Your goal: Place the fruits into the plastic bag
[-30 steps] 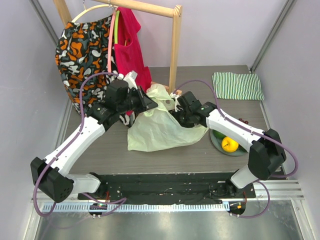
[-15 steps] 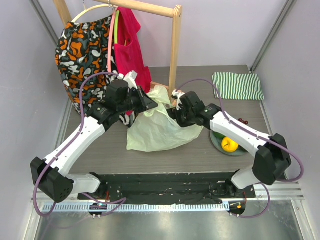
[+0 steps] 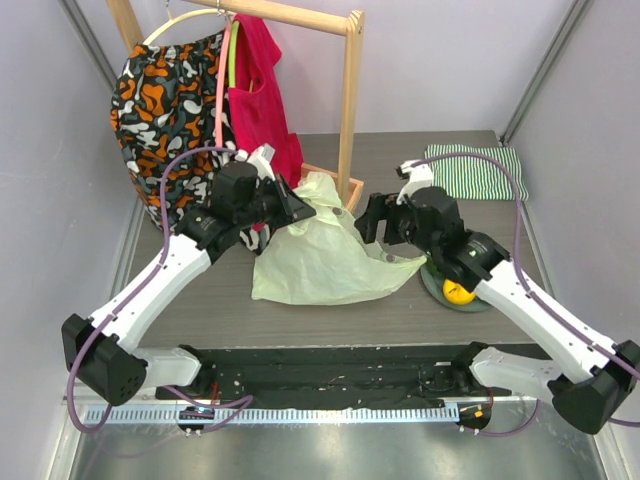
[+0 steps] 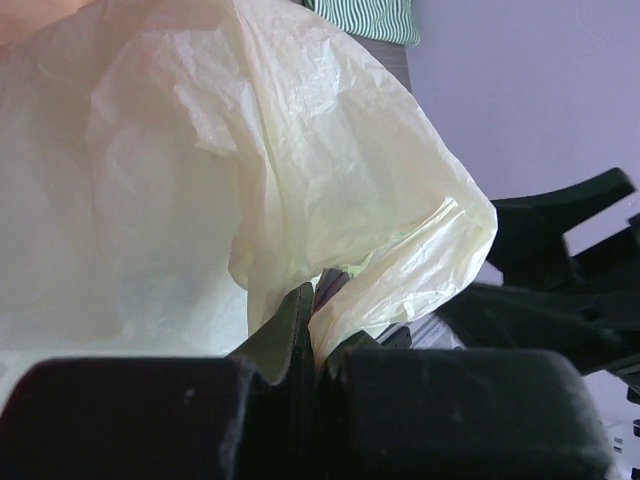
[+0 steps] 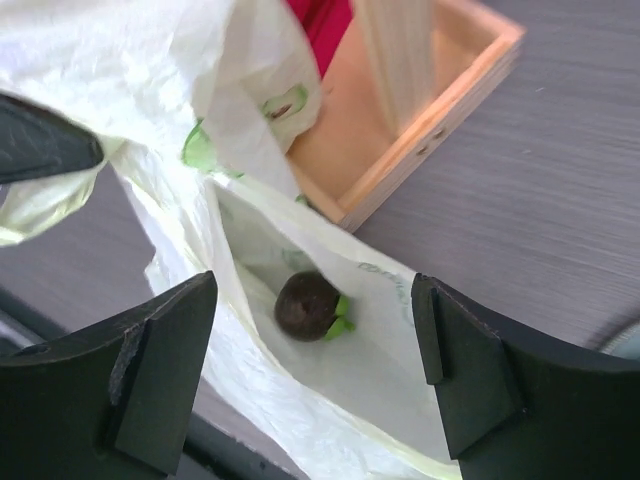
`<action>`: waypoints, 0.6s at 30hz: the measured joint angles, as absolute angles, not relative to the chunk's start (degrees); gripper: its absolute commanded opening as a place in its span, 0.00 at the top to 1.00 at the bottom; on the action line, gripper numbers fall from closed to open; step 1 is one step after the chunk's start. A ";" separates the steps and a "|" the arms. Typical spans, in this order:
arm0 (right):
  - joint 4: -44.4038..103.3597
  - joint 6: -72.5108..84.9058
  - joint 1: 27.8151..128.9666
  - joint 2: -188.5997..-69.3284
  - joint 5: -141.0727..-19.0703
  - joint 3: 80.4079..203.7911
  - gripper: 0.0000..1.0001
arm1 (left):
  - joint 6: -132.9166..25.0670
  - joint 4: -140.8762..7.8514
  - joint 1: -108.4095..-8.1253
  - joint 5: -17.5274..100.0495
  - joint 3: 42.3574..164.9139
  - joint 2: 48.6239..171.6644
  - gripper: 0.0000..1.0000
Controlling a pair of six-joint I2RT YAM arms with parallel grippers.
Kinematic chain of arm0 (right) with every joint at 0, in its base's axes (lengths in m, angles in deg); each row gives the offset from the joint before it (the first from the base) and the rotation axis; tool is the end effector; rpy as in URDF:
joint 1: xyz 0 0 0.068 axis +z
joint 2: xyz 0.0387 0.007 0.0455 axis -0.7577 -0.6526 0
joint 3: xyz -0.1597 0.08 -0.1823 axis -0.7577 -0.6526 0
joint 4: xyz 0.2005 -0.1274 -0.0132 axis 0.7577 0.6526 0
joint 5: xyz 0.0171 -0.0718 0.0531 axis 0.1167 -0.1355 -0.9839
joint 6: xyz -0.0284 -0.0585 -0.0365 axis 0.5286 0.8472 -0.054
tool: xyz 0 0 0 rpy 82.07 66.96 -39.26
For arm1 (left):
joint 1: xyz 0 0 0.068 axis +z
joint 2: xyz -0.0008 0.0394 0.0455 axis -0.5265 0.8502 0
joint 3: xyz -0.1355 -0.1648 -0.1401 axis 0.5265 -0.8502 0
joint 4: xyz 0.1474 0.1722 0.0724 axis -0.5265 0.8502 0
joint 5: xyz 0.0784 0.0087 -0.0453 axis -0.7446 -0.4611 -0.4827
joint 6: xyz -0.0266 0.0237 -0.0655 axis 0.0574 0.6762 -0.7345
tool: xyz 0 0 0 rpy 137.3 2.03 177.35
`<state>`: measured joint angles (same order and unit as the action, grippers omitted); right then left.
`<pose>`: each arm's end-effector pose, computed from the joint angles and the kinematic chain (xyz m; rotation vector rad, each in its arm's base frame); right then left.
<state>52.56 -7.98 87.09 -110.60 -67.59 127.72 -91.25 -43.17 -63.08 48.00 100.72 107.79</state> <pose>0.2023 0.1503 0.3283 -0.2461 2.0395 0.5652 0.2424 -0.1663 0.3370 -0.1529 2.1832 -1.1139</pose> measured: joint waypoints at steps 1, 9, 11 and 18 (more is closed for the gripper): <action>52.70 -8.16 86.89 -109.49 -65.86 127.63 0.13 | -91.27 -43.22 -63.08 47.98 100.59 107.73 1.00; 62.53 -9.51 77.65 -109.75 -55.09 132.22 0.13 | -91.67 -43.42 -63.08 47.92 99.06 106.70 1.00; 66.23 -10.04 73.10 -109.92 -53.56 132.53 0.10 | -91.69 -43.61 -63.08 47.92 98.91 106.46 1.00; 77.59 -9.97 63.18 -110.14 -50.37 132.55 0.09 | -91.62 -44.42 -63.08 47.96 98.82 106.24 1.00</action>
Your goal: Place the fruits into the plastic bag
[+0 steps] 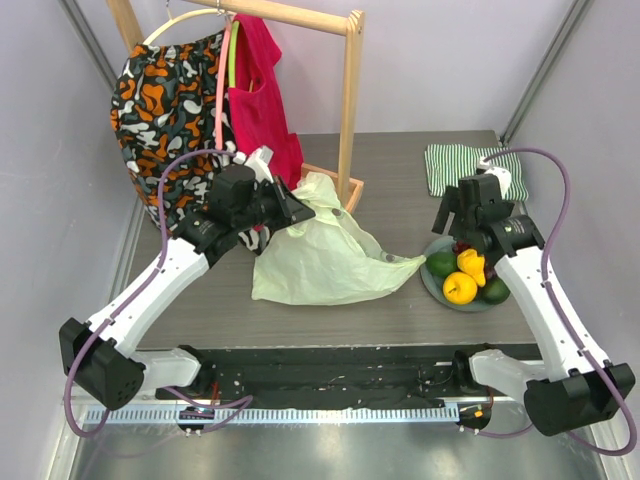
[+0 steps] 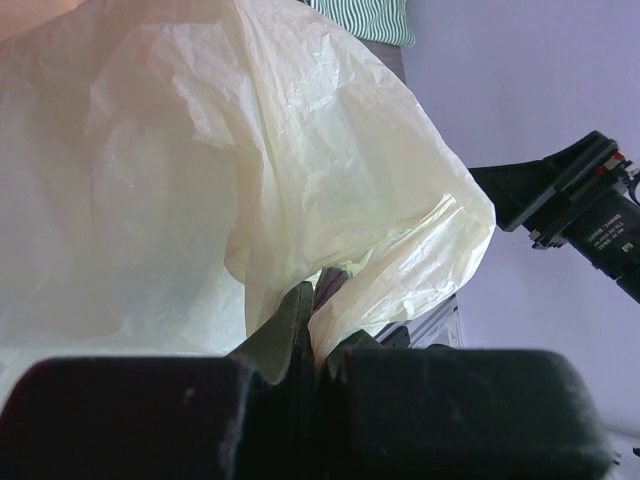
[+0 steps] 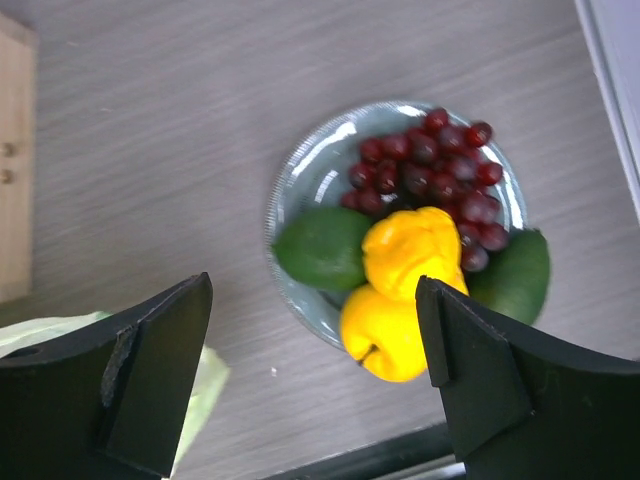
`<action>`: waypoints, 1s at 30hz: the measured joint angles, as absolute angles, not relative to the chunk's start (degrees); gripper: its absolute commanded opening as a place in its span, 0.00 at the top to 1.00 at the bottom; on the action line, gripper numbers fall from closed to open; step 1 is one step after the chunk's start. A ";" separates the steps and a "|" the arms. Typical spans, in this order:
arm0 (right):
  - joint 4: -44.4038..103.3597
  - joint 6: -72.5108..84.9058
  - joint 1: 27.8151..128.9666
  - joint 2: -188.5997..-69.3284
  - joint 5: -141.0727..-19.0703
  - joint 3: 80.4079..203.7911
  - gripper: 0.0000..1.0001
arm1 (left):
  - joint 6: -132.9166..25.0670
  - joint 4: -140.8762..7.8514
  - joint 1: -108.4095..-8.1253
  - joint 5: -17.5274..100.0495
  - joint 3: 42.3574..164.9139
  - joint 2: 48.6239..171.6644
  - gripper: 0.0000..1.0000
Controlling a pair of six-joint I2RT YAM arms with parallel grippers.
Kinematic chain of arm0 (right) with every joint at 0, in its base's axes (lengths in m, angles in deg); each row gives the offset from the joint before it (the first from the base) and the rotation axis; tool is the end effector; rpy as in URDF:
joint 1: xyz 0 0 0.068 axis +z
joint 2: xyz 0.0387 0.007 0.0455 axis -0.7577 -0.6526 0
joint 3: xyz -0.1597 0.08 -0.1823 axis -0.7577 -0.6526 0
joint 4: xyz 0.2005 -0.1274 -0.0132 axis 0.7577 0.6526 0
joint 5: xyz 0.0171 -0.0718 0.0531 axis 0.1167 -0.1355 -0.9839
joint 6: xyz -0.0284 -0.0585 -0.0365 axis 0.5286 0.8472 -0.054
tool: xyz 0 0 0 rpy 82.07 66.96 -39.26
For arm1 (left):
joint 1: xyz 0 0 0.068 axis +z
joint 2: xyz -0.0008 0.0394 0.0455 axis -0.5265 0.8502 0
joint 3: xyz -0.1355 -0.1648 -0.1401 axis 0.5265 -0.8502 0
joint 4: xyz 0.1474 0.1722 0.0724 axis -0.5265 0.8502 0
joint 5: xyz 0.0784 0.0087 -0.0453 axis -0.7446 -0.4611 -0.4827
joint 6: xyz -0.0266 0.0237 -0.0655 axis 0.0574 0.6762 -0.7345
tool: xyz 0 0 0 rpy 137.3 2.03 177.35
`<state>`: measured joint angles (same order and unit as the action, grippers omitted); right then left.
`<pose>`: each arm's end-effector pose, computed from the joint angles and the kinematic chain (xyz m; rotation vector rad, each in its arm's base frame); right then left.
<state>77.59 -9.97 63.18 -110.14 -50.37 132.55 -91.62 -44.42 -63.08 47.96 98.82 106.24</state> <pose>0.2137 0.0287 0.3124 0.3640 2.2574 -0.1217 0.2380 -0.1636 0.3355 -0.1562 2.1678 -1.1239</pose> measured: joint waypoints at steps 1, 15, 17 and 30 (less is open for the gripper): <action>78.73 -9.84 62.13 -110.43 -50.39 132.55 0.09 | -91.58 -44.46 -63.08 47.98 98.82 106.24 1.00; 84.19 -6.17 51.39 -118.19 -53.40 129.07 0.09 | -91.38 -44.53 -63.08 48.03 98.75 106.24 1.00; 84.19 -5.91 51.18 -119.10 -54.08 128.68 0.08 | -91.38 -44.53 -63.08 48.03 98.75 106.24 1.00; 83.05 -5.12 50.26 -124.87 -55.85 127.44 0.08 | -91.36 -44.53 -63.08 48.05 98.75 106.24 1.00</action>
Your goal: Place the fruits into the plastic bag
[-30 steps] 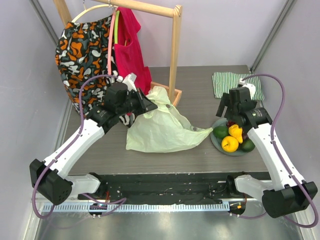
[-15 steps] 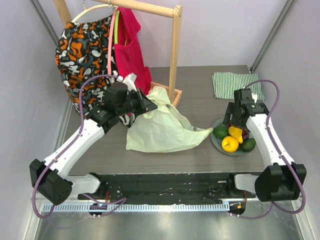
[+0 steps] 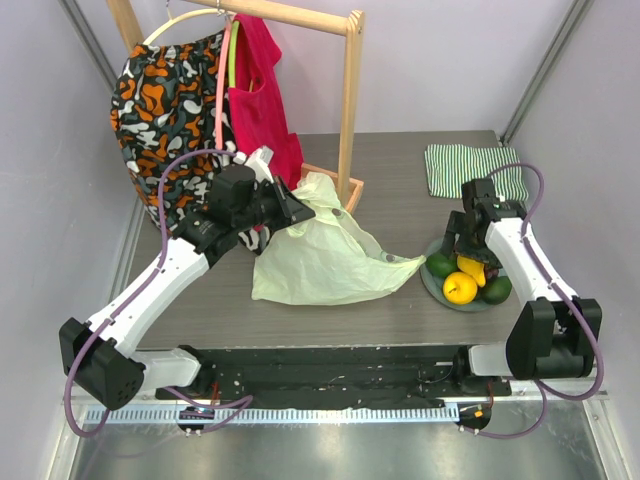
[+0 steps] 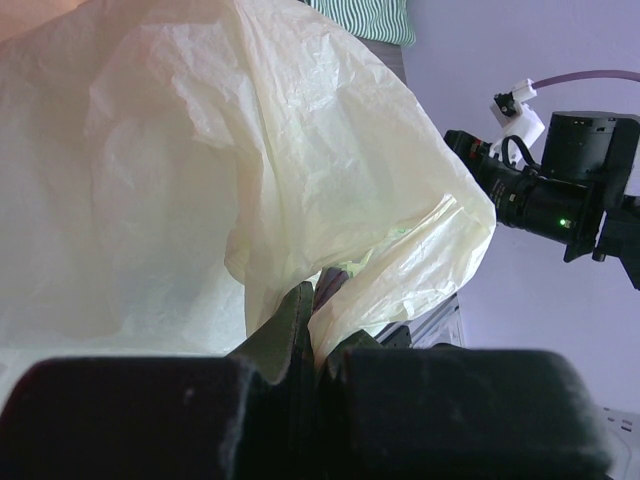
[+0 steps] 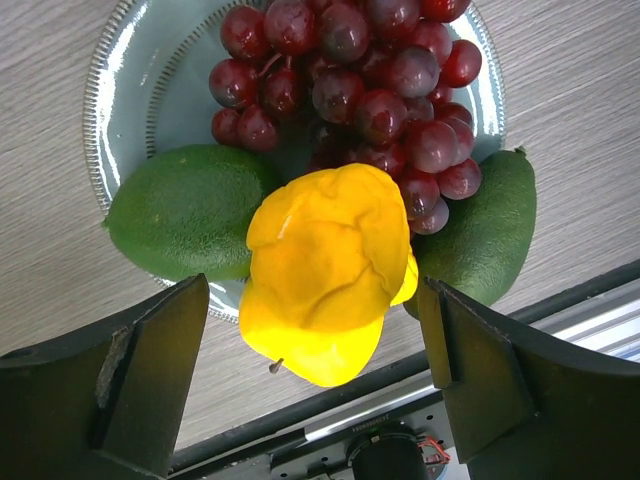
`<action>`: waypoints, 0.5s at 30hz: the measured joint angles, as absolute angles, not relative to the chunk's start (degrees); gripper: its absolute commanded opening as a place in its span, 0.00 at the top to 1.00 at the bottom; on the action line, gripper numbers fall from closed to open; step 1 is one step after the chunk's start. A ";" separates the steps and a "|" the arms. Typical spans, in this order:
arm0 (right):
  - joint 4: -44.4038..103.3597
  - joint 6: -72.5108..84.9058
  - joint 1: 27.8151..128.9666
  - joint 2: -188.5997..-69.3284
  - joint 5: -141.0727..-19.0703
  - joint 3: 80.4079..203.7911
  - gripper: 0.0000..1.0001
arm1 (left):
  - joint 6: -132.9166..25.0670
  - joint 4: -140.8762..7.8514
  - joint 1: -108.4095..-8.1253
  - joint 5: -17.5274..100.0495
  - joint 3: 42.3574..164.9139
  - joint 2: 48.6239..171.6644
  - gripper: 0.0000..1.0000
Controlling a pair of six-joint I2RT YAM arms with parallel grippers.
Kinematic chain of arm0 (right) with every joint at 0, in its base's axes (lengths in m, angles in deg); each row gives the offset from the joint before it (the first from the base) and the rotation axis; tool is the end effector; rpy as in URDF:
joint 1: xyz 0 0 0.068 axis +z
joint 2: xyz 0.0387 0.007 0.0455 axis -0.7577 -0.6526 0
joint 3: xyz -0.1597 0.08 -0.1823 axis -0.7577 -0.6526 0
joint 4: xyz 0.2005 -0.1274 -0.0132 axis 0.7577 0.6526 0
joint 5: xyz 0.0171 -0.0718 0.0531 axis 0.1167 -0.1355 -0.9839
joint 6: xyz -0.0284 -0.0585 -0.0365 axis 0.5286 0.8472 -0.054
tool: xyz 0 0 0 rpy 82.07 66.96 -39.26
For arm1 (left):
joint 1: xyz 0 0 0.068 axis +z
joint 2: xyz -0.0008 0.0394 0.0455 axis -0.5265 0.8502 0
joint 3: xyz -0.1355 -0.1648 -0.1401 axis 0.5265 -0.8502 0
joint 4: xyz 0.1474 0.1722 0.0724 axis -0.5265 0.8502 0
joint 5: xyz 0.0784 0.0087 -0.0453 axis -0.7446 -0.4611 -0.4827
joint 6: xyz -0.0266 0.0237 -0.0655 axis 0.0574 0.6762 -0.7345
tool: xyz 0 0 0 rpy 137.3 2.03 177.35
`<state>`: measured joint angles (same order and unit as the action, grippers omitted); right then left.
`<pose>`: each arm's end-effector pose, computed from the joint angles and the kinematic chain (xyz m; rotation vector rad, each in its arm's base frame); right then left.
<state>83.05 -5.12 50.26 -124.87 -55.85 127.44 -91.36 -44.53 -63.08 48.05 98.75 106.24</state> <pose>0.2381 -0.0138 0.2239 0.4767 2.6964 -0.3138 0.2380 -0.1637 0.3353 -0.1500 2.1669 -1.1231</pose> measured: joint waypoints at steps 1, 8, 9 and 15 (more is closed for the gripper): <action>82.88 -5.12 50.26 -125.31 -55.85 127.33 0.08 | -91.34 -44.53 -63.08 48.05 98.75 106.24 1.00; 82.01 -4.88 50.21 -127.41 -55.61 126.76 0.12 | -91.10 -44.51 -63.08 48.22 98.75 106.24 1.00; 81.85 -4.83 50.19 -127.63 -55.50 126.71 0.14 | -91.10 -44.51 -63.08 48.25 98.75 106.24 1.00; 81.55 -4.48 50.19 -128.28 -54.87 126.63 0.22 | -91.10 -44.49 -63.08 48.27 98.75 106.24 1.00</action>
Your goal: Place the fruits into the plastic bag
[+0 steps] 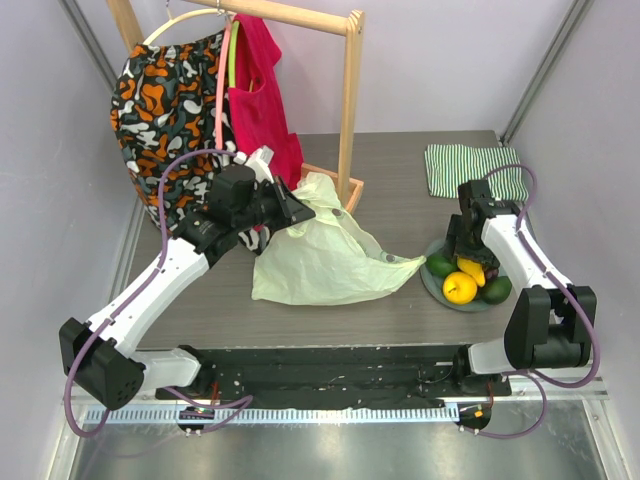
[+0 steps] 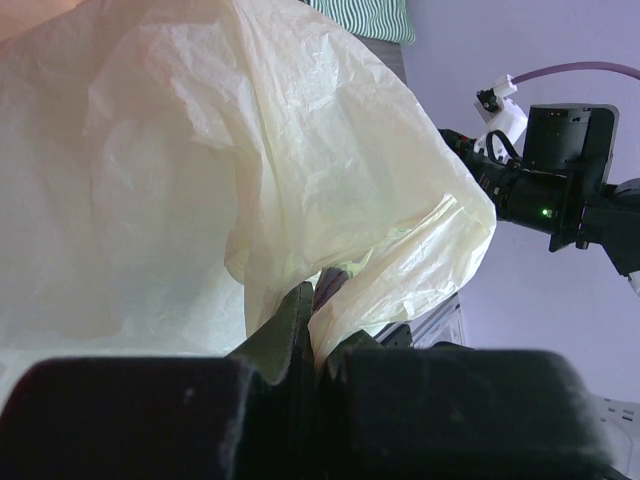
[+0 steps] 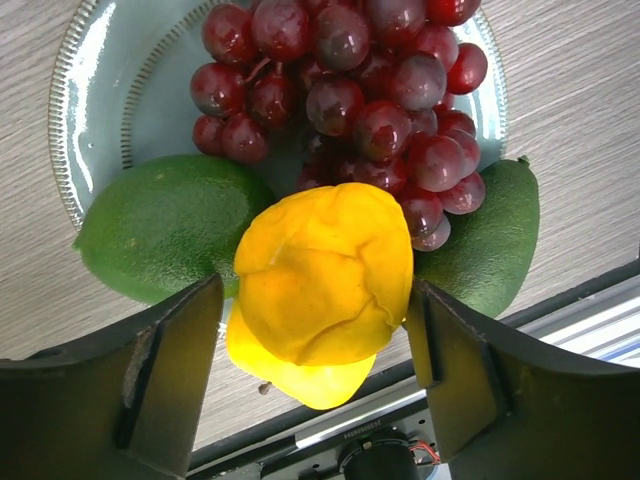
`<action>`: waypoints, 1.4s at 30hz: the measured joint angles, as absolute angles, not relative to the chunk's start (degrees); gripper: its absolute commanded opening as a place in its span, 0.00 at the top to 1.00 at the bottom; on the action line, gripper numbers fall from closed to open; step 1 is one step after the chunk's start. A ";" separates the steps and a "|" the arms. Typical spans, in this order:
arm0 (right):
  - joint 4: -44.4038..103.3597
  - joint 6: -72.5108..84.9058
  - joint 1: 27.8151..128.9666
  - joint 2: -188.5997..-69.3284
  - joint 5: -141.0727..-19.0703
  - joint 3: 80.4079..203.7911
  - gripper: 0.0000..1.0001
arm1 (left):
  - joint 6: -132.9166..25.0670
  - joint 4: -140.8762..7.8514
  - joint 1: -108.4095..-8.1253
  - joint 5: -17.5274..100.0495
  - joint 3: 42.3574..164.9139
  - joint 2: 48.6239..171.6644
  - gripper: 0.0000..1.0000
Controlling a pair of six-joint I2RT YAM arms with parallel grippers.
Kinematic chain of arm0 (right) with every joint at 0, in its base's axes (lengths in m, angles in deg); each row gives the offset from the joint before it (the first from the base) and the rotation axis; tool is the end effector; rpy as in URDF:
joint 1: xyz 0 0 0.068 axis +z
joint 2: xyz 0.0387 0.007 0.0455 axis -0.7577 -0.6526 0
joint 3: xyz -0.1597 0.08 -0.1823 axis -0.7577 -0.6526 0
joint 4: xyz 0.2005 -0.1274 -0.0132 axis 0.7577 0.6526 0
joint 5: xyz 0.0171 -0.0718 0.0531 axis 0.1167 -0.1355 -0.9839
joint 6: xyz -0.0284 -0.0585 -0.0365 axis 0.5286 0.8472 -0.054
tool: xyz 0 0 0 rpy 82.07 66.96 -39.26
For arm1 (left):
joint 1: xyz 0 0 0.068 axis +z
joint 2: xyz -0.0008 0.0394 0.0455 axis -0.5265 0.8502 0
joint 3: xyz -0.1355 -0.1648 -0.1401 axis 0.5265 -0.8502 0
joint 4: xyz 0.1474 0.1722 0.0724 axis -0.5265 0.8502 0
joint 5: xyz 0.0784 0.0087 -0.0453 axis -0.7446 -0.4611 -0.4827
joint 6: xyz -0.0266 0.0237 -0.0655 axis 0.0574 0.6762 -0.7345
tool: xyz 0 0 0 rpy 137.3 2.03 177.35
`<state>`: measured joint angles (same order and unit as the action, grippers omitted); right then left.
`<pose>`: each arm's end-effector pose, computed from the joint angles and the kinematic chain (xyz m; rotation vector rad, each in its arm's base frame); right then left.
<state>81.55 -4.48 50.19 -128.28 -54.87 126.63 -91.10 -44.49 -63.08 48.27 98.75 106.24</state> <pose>0.2454 -0.0150 0.2083 0.4640 2.7397 -0.3566 0.2378 -0.1638 0.3352 -0.1425 2.1679 -1.1238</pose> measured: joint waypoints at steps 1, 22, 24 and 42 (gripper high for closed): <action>81.57 -4.40 50.17 -128.28 -54.72 126.63 0.23 | -91.10 -44.49 -63.08 48.25 98.75 106.24 1.00; 81.96 -3.65 50.15 -127.58 -55.02 126.91 0.62 | -91.08 -44.44 -63.08 48.27 98.75 106.24 1.00; 82.49 -3.63 50.15 -126.93 -55.17 127.61 0.64 | -91.10 -44.44 -63.08 48.27 98.75 106.24 1.00; 73.70 -8.48 50.15 -113.33 -74.80 136.53 0.73 | -91.10 -44.42 -63.08 48.25 98.67 106.24 1.00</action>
<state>73.70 -8.48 50.15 -113.33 -74.80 136.53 -91.10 -44.42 -63.08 48.25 98.67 106.24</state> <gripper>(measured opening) 0.627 0.023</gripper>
